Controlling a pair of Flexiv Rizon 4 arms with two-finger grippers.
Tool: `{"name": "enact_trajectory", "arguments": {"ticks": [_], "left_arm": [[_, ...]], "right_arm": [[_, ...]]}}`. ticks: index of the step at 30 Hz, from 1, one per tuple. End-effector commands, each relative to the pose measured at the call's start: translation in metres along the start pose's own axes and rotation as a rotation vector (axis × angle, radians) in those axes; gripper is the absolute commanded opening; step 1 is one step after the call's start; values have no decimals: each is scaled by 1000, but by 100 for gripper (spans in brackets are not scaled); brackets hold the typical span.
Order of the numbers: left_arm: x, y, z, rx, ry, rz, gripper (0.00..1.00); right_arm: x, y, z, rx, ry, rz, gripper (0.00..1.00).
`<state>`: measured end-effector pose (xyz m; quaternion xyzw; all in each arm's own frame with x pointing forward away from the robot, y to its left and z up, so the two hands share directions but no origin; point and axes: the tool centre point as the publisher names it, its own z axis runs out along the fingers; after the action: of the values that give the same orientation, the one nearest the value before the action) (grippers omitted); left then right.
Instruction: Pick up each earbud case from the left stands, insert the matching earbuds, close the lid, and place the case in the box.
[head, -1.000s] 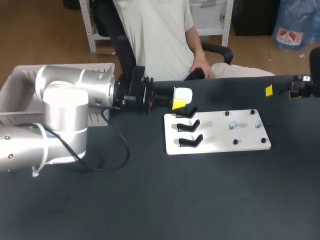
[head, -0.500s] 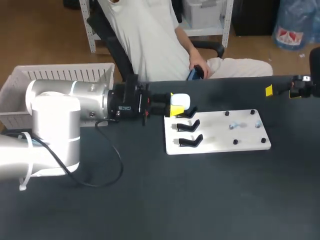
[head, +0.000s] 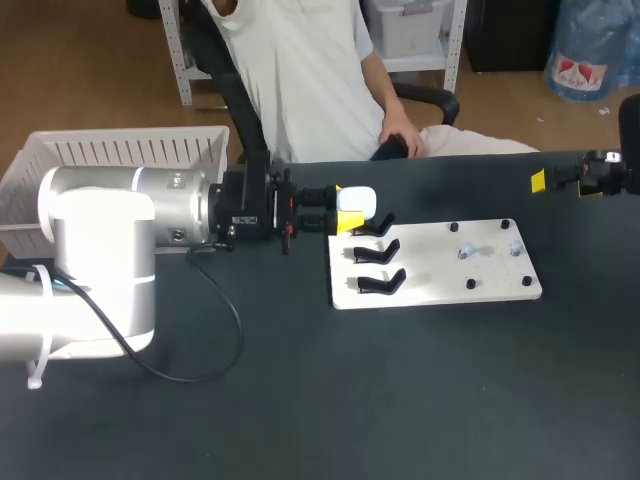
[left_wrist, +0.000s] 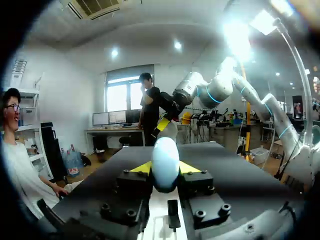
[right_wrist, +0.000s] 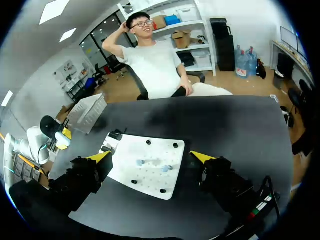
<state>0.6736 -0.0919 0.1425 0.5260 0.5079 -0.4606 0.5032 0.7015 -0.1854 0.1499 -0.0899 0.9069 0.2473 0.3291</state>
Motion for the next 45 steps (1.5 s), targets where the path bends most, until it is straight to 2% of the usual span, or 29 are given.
{"name": "enact_trajectory", "arguments": {"ticks": [1,11,20,31,45], "left_arm": [[0,-3,1,-75,-2,3,0],[0,-3,1,-75,-2,3,0],[5,-15,12,-32,-29,-9,0],[6,-28,25,53,-27,-13,0],[7,-34,40,98,-32,-10,0]], "right_arm": [[0,-1,0,-2,0,-1,100],[0,-1,0,-2,0,-1,100],[25,17,-17,-4,16,-22,100],[61,65,-17,-87,76,-81,100],[69,117,-17,-148,124,-155,100]]}}
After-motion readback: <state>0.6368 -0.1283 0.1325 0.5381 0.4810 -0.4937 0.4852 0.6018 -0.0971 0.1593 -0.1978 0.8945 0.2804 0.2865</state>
